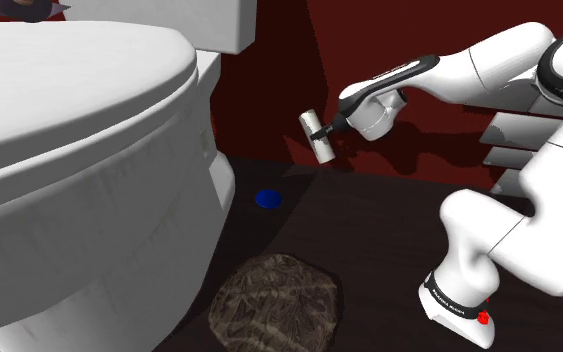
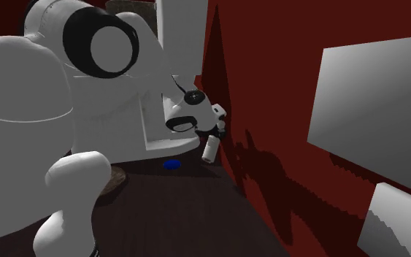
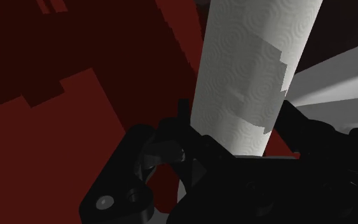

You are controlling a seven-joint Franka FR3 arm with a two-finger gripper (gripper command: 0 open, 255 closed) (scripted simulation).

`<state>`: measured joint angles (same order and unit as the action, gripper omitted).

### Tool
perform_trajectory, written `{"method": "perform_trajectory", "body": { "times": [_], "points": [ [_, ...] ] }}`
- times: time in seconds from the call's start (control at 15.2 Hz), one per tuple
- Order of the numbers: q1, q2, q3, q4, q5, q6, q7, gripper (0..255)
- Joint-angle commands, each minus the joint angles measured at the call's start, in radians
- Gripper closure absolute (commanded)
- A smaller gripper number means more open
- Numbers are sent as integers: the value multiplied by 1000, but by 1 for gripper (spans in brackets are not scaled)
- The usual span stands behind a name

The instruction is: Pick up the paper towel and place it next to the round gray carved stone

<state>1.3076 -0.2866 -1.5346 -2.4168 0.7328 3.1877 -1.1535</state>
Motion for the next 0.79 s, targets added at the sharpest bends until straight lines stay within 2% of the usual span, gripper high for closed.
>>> {"method": "perform_trajectory", "body": {
  "times": [0.0, 0.2, 0.33, 0.53, 0.73],
  "points": [
    [-73, 32, 68, 10, 7, -39, 14, 255],
    [-225, 67, 211, 18, 2, -89, 43, 255],
    [-338, 80, 317, 22, -25, -118, 79, 255],
    [-492, 81, 459, 26, -100, -153, 157, 255],
    [-613, 71, 568, 31, -186, -185, 240, 255]
  ]
}}
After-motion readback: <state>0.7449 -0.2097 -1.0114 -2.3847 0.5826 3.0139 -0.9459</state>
